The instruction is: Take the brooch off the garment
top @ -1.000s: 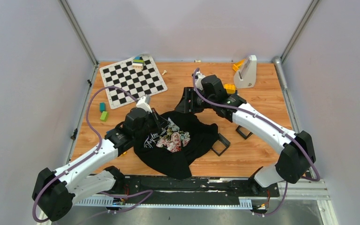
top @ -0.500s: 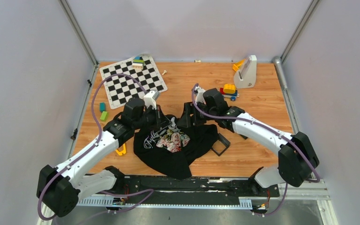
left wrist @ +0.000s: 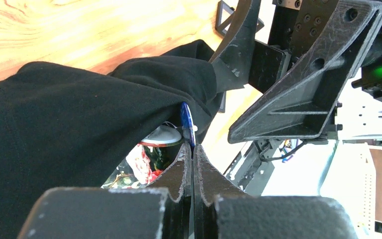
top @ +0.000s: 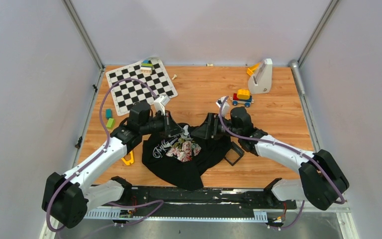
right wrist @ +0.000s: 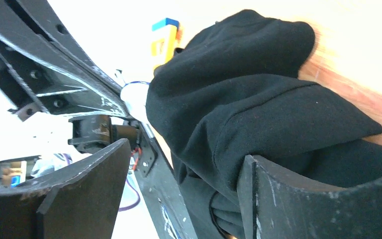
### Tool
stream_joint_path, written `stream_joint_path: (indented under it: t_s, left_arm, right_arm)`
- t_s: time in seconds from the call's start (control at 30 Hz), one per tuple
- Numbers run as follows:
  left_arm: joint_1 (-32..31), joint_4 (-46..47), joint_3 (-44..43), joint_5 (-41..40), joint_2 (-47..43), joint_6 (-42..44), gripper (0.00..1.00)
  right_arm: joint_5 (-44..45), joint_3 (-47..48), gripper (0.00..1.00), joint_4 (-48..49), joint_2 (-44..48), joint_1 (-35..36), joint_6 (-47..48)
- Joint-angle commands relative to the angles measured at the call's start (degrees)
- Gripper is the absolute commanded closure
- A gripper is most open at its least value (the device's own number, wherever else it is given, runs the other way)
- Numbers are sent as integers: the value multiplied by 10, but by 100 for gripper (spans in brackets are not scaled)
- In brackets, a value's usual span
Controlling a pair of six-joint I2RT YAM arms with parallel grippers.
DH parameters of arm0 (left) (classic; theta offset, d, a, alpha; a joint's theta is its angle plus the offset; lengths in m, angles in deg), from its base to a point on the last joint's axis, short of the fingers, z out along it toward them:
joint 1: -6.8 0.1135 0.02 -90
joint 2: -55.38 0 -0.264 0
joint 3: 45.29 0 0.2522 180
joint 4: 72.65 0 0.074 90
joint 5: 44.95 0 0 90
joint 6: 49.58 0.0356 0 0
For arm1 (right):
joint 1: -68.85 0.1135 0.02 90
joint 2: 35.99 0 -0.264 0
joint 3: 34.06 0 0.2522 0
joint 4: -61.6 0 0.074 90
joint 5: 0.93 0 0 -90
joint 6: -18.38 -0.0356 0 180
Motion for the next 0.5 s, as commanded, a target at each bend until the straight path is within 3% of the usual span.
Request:
stream_joint_path:
  t_s: [0.0,0.2,0.47]
  left_arm:
    - [18,77,13,75,-18,-29,100]
    - [31,158,34,133,-7,-75,100]
    - [36,186,41,154,-6,-95,100]
  right_arm:
    - [-8,-22,27,161,14,-5,-96]
    - [-36,3,31,174,-19,-5,-126]
    - [-35,0,49,183,-22,-5,-133]
